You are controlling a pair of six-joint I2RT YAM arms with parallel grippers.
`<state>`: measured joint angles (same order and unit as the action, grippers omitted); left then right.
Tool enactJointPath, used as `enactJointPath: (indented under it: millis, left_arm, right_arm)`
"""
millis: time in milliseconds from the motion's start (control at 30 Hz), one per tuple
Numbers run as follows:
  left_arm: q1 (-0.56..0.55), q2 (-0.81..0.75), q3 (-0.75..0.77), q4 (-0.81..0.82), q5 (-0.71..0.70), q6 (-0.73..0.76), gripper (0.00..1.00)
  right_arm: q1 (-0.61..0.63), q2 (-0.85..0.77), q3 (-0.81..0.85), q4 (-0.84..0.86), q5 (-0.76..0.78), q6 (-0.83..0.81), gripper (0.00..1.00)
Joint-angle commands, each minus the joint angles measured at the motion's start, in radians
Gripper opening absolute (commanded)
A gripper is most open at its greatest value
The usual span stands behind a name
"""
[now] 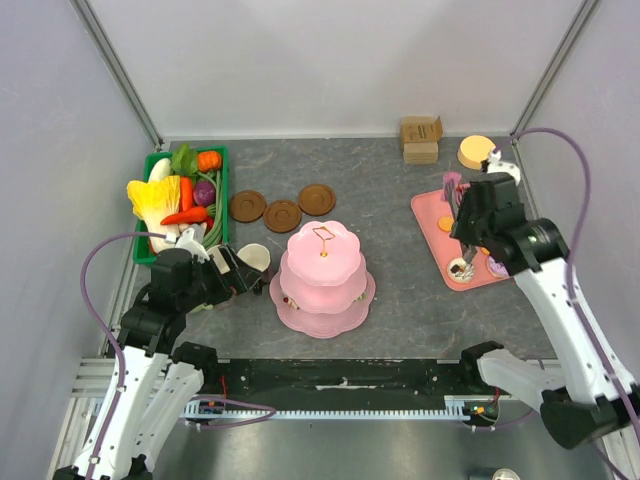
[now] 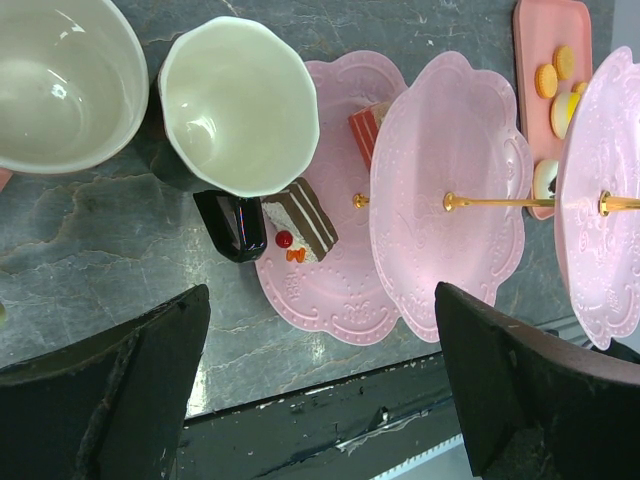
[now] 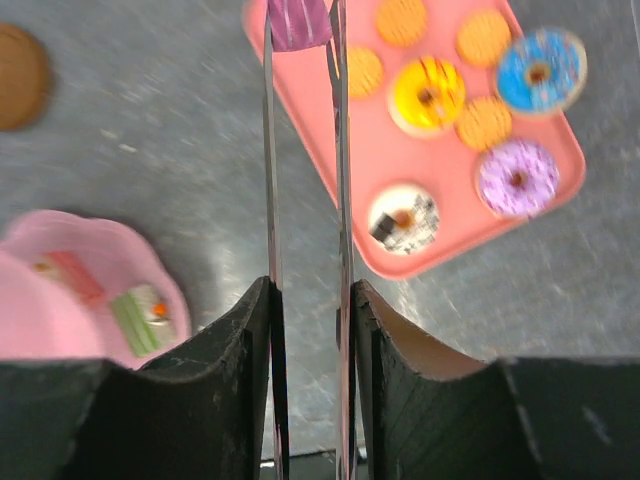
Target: Serve the afternoon tea
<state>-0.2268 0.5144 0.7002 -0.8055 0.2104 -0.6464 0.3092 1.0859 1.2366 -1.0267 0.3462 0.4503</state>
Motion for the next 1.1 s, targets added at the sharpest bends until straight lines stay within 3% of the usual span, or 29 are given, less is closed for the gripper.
enactJointPath:
  millis: [0, 367, 433, 600, 800, 1067]
  left_arm:
    - [0.001, 0.003, 0.013, 0.032, -0.02, 0.007, 0.99]
    - [0.001, -0.005, 0.016, 0.026, -0.045, 0.002, 0.99]
    - [0.001, -0.007, 0.015, 0.026, -0.045, 0.002, 0.99]
    - [0.001, -0.001, 0.012, 0.026, -0.051, -0.002, 0.99]
    - [0.001, 0.01, 0.018, 0.019, -0.066, -0.006, 0.99]
    - [0.001, -0.016, 0.021, 0.009, -0.101, -0.013, 0.99]
  right_arm:
    - [-0.001, -0.122, 0.122, 0.118, -0.148, -0.074, 0.31]
    - [0.001, -0.138, 0.205, 0.471, -1.027, -0.093, 0.32]
    - [0.02, -0.123, 0.21, 0.51, -1.091, -0.074, 0.32]
    - [0.235, -0.063, 0.245, 0.488, -1.006, -0.11, 0.32]
    - [0.663, 0.077, 0.333, 0.384, -0.724, -0.209, 0.32]
    - [0.869, 0.045, 0.221, 0.358, -0.694, -0.19, 0.32]
